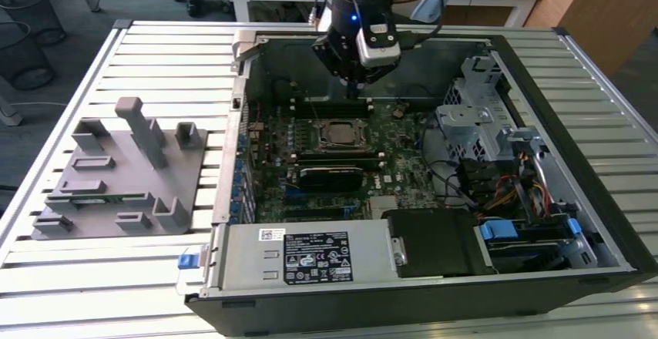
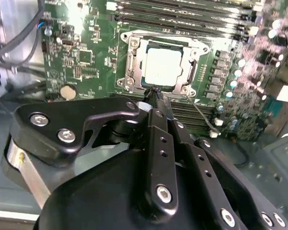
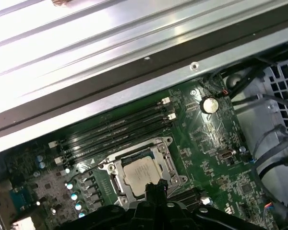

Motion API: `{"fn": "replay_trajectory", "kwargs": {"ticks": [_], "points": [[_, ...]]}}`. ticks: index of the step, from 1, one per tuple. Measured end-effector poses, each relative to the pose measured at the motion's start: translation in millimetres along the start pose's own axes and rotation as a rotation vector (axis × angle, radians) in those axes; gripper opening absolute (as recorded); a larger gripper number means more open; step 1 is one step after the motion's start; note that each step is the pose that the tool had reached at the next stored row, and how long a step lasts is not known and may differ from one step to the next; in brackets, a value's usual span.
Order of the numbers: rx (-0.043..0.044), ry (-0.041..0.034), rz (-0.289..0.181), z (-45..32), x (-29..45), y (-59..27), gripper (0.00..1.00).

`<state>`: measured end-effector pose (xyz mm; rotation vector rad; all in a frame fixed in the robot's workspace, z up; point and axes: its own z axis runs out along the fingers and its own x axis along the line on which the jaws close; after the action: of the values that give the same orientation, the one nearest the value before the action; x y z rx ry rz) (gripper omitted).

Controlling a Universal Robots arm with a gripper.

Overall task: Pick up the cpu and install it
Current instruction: 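Install the first cpu locking lever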

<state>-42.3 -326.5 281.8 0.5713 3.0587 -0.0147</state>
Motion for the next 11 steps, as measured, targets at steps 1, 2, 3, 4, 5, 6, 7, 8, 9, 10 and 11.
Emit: {"fn": "replay_trajectory", "kwargs": {"ticks": [1, 2, 3, 4, 5, 6, 7, 8, 9, 10, 11], "points": [[-0.0006, -0.0001, -0.018, 0.1, 0.0, 0.0, 0.11], [-0.0012, -0.0001, -0.036, 0.1, 0.0, 0.0, 0.11], [-0.0018, -0.0002, -0.055, 0.2, 0.0, 0.0, 0.11], [-0.0021, -0.0002, -0.068, 0.2, 0.0, 0.0, 0.11], [-0.0023, -0.0002, -0.073, 0.2, 0.3, -0.1, 0.11], [-0.0024, -0.0003, -0.075, 0.2, 0.6, -0.2, 0.11], [-0.0024, -0.0003, -0.075, 0.2, 0.8, -0.3, 0.11], [-0.0025, -0.0003, -0.075, 0.1, 1.4, -0.5, 0.11], [-0.0025, -0.0003, -0.075, 0.1, 2.7, -1.1, 0.11], [-0.0023, -0.0003, -0.076, 0.0, 4.6, -1.9, 0.11], [-0.0025, -0.0003, -0.079, 0.0, 6.5, -2.5, 0.11]]}}
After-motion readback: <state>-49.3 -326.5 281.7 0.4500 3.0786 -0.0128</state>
